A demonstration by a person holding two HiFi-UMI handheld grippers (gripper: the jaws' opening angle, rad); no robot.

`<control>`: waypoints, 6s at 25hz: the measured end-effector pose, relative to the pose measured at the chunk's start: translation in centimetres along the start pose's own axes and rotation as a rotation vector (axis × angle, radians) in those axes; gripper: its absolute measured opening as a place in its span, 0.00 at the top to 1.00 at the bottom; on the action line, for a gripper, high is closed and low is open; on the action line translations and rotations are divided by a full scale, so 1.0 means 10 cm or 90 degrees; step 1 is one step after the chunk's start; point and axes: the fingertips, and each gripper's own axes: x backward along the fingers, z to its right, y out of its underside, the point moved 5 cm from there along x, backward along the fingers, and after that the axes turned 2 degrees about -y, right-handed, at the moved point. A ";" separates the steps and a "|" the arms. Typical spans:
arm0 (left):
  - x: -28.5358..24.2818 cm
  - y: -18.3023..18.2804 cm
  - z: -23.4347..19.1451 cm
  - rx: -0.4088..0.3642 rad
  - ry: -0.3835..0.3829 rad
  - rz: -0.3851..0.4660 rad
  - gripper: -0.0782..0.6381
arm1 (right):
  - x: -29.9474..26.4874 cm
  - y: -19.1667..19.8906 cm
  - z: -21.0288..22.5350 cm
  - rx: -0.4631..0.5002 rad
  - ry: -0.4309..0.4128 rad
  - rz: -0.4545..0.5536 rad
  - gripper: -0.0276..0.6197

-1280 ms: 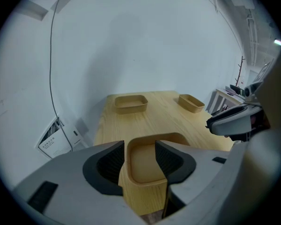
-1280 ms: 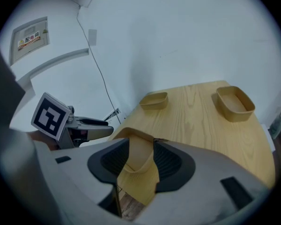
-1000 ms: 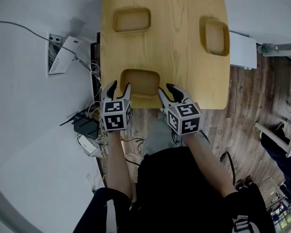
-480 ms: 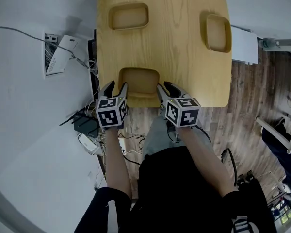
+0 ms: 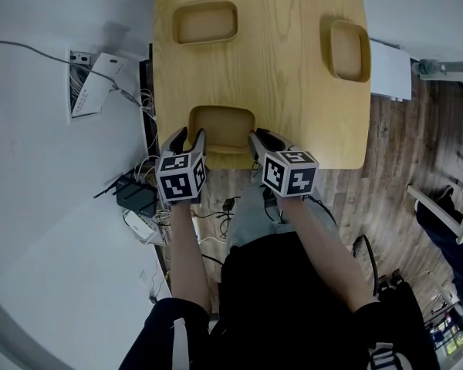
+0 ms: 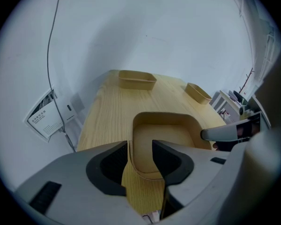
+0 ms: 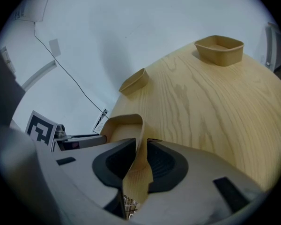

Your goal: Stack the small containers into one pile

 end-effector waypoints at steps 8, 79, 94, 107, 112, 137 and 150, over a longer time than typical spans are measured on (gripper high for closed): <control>0.04 0.00 0.02 0.031 -0.008 0.026 0.73 | 0.02 -0.01 0.00 0.002 0.003 0.005 0.89; 1.54 -0.90 0.27 0.046 -0.082 0.363 0.86 | 1.08 -1.10 -0.96 0.238 -0.043 0.261 0.93; 1.16 -1.46 0.07 0.030 -0.083 0.341 0.86 | 0.68 -1.65 -0.90 0.220 -0.044 0.257 0.93; 0.51 -1.93 -0.24 0.028 -0.070 0.297 0.86 | 0.07 -2.14 -0.74 0.205 -0.015 0.221 0.93; 0.27 -2.12 -0.36 0.027 -0.071 0.285 0.86 | -0.16 -2.32 -0.70 0.199 -0.005 0.216 0.93; -0.62 -2.60 -0.60 0.014 -0.021 0.083 0.86 | -0.95 -2.68 -0.28 0.123 0.090 0.068 0.93; -0.85 -2.61 -0.69 0.012 0.002 -0.008 0.86 | -1.16 -2.65 -0.17 0.103 0.101 0.009 0.93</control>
